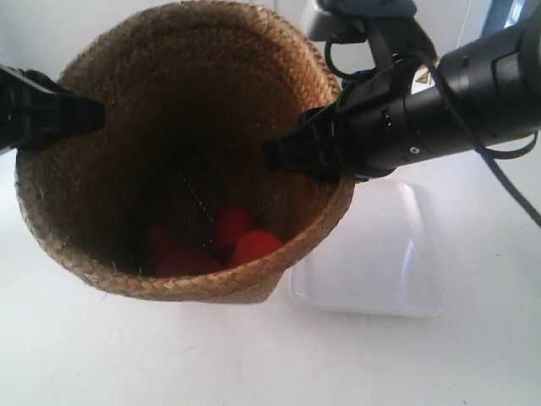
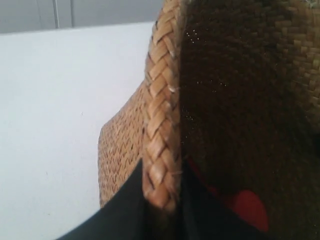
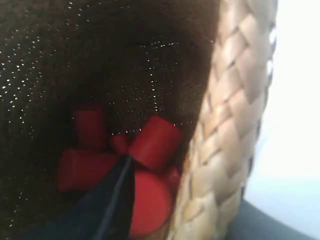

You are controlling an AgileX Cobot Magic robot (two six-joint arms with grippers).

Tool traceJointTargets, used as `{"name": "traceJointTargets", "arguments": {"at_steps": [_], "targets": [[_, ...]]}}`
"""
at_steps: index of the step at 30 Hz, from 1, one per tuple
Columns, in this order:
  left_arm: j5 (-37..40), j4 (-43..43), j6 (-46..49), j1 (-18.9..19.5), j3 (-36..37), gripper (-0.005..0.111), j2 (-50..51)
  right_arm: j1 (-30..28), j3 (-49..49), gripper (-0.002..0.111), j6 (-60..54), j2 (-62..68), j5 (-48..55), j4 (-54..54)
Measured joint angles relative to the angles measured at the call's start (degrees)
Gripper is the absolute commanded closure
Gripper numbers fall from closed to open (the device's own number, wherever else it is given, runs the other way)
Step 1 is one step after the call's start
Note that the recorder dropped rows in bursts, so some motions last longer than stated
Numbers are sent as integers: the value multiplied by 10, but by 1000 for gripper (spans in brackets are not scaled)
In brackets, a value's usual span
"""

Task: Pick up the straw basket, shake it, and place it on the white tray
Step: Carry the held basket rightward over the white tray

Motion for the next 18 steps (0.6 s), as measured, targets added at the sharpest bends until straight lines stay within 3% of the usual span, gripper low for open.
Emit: {"name": "traceJointTargets", "arguments": {"at_steps": [18], "targets": [[0, 49, 0, 0, -2, 107, 26, 0, 27, 108, 0, 27, -44, 4]]}}
